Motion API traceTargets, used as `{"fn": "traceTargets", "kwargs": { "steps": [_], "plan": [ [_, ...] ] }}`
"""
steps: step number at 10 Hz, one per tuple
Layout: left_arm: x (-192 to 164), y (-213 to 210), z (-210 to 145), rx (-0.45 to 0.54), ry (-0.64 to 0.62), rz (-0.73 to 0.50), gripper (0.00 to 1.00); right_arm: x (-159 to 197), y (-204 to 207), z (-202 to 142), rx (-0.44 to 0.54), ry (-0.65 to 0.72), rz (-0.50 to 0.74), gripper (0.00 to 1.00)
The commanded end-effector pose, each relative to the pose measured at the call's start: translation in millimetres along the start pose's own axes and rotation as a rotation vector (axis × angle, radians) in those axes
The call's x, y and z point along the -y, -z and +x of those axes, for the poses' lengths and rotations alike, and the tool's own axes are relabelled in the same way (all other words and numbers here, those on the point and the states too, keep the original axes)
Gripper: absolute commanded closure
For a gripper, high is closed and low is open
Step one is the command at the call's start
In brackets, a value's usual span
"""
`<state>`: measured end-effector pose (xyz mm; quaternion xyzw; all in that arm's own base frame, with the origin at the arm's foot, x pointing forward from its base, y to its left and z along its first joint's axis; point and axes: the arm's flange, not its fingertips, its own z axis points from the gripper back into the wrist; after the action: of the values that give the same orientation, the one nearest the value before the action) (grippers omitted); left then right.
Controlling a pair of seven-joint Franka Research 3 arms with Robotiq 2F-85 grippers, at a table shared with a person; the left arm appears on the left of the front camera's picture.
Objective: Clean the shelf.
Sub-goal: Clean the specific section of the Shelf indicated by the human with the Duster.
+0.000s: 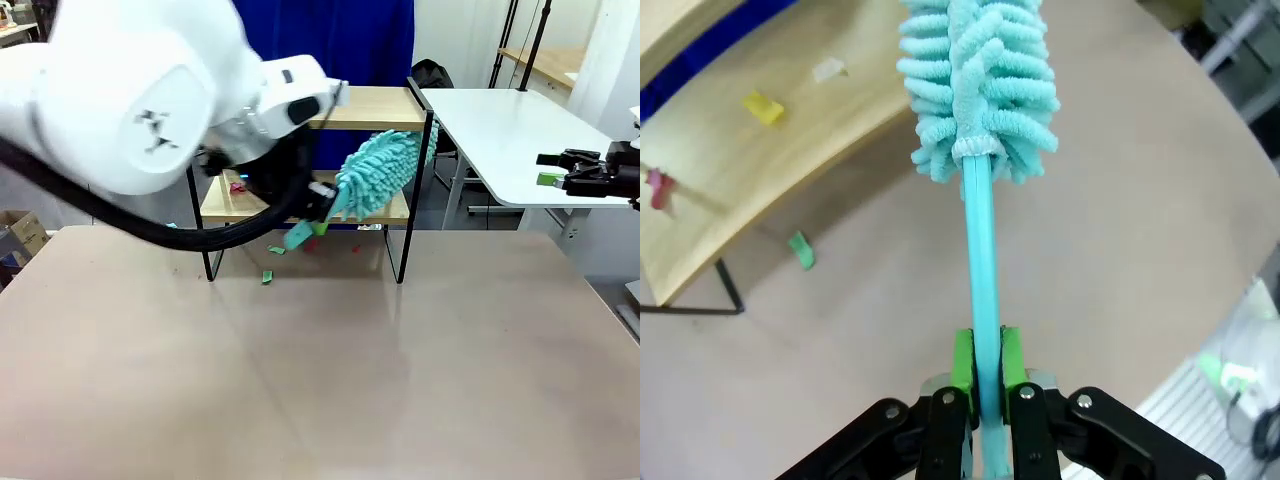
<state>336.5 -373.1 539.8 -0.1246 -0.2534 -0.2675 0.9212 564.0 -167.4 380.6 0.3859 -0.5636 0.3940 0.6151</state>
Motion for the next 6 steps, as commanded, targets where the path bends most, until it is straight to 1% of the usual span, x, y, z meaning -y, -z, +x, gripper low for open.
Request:
{"fn": "traceTargets", "kwargs": {
  "steps": [1,2,4,6],
  "plan": [
    [29.1,27.5,38.5,-0.013,-0.102,0.080,0.87,-0.8,1.2,3.5,-0.011,0.006,-0.002,0.00],
    [43.0,34.9,45.1,-0.018,-0.126,0.074,0.87,-0.8,1.2,3.5,-0.011,0.006,-0.002,0.00],
    [60.0,43.4,59.1,-0.048,-0.169,0.094,0.87,-0.8,1.2,3.5,-0.011,0.006,-0.002,0.00],
    [70.6,49.3,58.4,-0.082,-0.208,0.115,0.87,-0.8,1.2,3.5,-0.011,0.006,-0.002,0.00]
  ]
}}
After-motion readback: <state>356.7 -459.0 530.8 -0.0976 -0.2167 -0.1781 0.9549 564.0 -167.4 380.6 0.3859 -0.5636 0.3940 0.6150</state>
